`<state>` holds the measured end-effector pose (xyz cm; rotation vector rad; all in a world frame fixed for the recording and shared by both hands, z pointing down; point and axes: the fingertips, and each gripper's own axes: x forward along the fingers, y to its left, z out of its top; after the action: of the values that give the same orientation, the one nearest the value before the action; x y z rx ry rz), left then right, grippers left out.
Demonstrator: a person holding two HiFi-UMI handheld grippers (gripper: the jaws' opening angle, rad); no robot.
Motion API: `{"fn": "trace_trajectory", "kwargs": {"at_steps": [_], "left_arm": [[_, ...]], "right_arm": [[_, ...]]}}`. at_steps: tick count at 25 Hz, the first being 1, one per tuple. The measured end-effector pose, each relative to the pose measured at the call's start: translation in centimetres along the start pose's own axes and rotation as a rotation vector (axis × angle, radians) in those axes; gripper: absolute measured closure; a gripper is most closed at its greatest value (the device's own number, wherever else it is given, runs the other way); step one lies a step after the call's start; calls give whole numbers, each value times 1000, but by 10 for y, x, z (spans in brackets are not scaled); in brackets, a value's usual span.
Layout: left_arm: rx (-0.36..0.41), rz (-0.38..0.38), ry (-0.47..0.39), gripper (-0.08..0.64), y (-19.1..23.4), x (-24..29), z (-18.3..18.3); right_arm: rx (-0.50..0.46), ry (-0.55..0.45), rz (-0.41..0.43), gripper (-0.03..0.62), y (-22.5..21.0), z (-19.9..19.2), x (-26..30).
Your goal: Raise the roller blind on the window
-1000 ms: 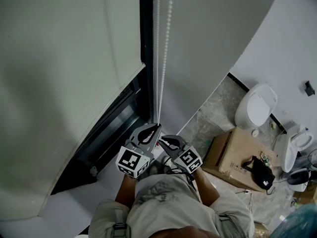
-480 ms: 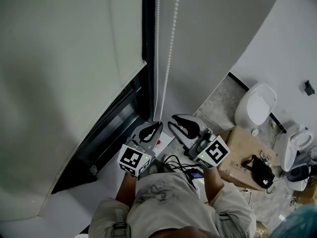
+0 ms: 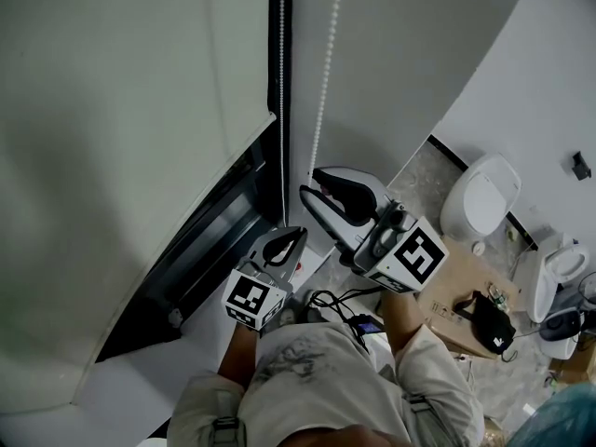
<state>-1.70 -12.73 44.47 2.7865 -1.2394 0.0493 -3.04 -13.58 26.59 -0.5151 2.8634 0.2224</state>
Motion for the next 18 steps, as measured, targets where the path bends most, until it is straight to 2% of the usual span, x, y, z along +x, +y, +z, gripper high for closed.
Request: {"fn": "trace_trajectory", "kwargs": {"at_steps": [4, 8, 18], "left_arm": [[-1, 4, -5, 551, 1, 1, 1], [-4, 6, -7, 551, 3, 1, 0], [-5, 17, 40, 551, 6, 4, -29]], "right_arm": [[12, -4, -6, 569, -3, 2, 4], [42, -27, -11, 575, -5, 1, 2], [6, 12, -34, 580, -3, -30, -4]]}}
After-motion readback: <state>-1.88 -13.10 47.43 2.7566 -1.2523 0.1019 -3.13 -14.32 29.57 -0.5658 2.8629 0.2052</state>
